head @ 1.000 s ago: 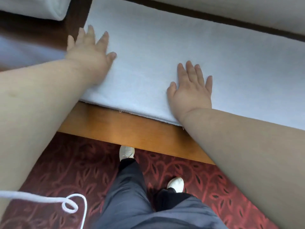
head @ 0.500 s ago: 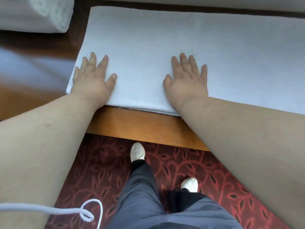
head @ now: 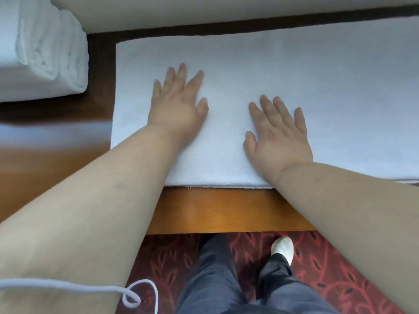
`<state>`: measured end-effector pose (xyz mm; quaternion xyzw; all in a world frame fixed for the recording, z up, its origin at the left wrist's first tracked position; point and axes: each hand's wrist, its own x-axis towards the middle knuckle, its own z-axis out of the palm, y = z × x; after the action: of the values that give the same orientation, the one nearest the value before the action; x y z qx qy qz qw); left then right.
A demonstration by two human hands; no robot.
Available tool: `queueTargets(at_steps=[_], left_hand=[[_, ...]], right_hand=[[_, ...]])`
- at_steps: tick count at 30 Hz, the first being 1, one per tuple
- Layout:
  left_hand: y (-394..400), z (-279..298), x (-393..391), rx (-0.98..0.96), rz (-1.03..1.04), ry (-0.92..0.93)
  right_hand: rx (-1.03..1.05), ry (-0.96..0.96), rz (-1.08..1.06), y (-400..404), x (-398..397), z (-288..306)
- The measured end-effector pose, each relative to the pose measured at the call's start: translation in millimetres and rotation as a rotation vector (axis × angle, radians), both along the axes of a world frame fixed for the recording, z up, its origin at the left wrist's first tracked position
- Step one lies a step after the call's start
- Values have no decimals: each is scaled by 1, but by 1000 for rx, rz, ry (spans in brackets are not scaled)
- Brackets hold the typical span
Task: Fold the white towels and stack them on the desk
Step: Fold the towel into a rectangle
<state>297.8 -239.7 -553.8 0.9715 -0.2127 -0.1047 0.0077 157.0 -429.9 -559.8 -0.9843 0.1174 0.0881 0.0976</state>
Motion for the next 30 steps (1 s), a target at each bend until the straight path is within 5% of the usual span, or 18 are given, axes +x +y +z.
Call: queueTargets(at_steps=[4,9,13,18,26,30], left_hand=[[35,-5,80,75,92,-15],[22,0,86,51,226,33],[-48,10,8,-205,-126,81],[-54,2,-35,-103,-252,108],[-111,16,-47,-187,-75,88],[-220,27,-106,-267,-402,98]], right_hand=[[-9,18,-18,3,1,0],[-3,27,-19,3,8,3],[12,42,-17,4,4,2],[314,-24,-63,-10,5,13],[-16,128,-522,-191,-113,13],[-8,85,-560,-224,-144,10]])
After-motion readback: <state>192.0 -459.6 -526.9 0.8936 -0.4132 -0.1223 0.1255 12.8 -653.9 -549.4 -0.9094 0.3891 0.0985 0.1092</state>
